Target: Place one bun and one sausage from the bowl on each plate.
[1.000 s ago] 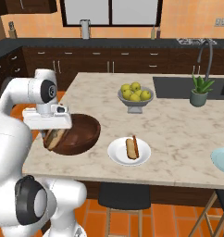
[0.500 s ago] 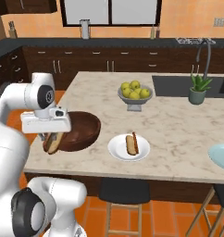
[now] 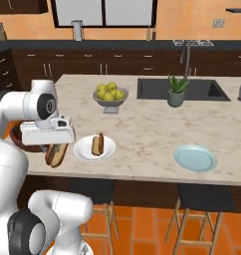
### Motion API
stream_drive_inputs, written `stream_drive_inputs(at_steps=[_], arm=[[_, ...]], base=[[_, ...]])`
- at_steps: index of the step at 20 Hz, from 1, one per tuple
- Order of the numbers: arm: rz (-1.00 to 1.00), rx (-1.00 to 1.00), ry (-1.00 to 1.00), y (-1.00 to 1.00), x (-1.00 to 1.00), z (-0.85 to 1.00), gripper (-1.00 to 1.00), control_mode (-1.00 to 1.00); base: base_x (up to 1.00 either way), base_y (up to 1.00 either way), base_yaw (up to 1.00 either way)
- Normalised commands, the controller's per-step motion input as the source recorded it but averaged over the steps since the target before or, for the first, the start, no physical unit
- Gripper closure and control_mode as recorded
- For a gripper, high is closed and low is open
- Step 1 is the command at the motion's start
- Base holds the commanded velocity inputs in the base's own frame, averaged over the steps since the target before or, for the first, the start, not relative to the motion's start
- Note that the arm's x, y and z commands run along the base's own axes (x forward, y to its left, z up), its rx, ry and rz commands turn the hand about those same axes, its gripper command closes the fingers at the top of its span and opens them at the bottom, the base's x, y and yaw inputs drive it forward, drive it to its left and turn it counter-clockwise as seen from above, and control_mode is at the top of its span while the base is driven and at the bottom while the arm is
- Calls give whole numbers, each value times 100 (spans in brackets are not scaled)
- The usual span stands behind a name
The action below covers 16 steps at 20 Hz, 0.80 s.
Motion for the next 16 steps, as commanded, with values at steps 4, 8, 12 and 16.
stream_drive_inputs(at_steps=[4, 8, 12, 16], arm=[[0, 0, 0, 0, 0, 0, 100, 100], [0, 0, 0, 0, 0, 0, 100, 100], [0, 0, 0, 0, 0, 0, 100, 100], [0, 0, 0, 0, 0, 0, 100, 100]], base=[[19, -100, 0], [38, -100, 0], [49, -81, 0], [41, -23, 0]])
